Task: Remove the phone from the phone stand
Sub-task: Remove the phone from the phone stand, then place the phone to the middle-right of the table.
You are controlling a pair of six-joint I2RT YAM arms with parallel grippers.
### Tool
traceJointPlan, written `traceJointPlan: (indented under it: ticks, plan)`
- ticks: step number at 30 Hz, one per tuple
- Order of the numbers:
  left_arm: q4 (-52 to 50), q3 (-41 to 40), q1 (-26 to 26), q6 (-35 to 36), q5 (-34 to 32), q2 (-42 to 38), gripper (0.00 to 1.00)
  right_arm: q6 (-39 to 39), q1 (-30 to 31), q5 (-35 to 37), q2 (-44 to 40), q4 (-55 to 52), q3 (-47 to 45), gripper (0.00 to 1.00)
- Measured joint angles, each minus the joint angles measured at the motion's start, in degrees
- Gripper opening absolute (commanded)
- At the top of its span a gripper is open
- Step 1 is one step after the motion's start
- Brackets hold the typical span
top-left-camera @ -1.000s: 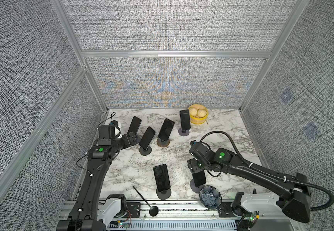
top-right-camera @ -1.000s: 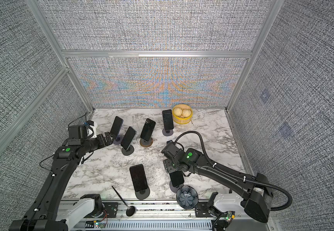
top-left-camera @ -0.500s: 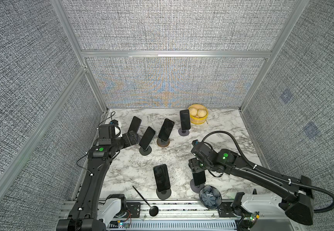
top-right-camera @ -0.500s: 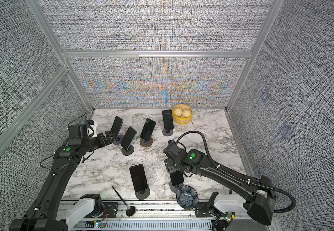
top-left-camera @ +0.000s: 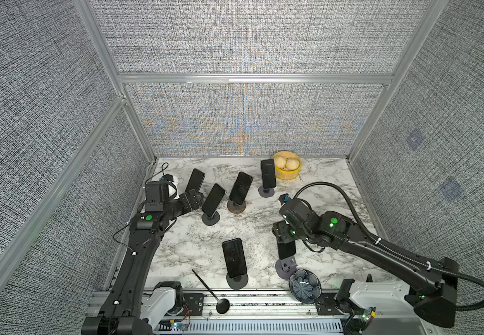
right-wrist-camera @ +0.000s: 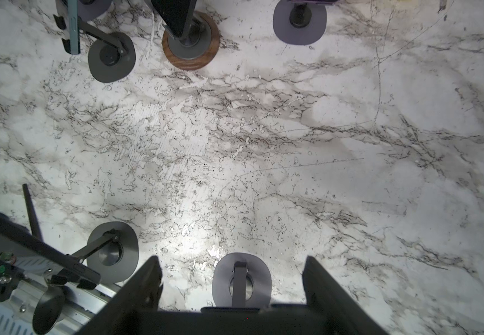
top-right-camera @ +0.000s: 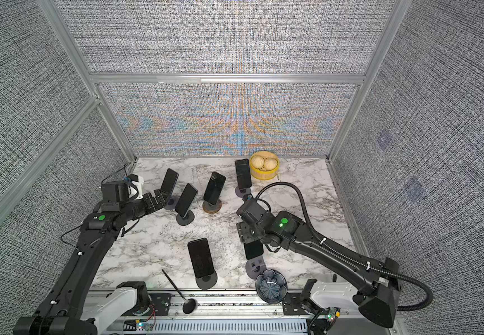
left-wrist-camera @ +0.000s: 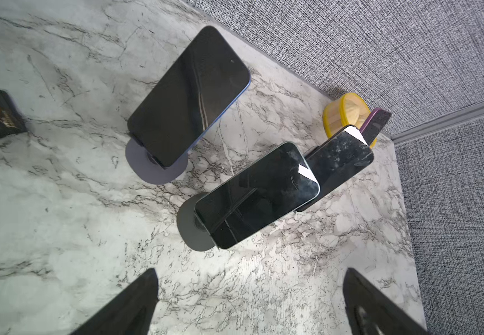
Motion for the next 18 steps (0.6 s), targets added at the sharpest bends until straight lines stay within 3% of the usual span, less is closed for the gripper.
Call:
traceJointPlan:
  ticks: [18]
  plan:
    - [4.9,-1.1,-9.8,-3.0,-3.0,4.2,0.99,-7.9,-15.7,-8.1,-3.3,-3.4,6.1,0.67]
